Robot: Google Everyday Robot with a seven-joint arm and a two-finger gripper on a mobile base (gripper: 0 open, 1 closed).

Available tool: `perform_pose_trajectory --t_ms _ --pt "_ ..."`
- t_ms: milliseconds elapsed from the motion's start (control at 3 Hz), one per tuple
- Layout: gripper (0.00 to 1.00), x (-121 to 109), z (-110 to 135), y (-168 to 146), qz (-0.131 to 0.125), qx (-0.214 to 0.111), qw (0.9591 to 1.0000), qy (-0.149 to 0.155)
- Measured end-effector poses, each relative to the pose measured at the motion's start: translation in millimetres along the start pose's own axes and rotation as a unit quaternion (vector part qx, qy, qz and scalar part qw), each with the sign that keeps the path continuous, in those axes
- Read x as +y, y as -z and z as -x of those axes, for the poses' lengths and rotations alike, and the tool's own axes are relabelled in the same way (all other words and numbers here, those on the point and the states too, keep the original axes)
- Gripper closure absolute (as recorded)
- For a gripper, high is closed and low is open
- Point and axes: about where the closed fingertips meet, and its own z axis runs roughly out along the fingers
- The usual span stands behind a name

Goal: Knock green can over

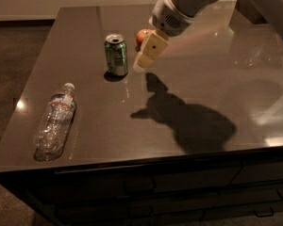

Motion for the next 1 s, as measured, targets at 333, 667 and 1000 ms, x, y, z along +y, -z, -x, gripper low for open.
perform_pose_trajectory --t_ms 333,667,1000 --pt "0.00 -22.4 31.9 -44.1 0.014 -0.033 0.9989 -0.029" --pt "0.00 -31.4 50.7 -77.6 0.032 -0.049 0.9972 -0.046" --pt "0.00 -41.3 61.5 -99.0 0.035 -0.063 0.9956 -0.059"
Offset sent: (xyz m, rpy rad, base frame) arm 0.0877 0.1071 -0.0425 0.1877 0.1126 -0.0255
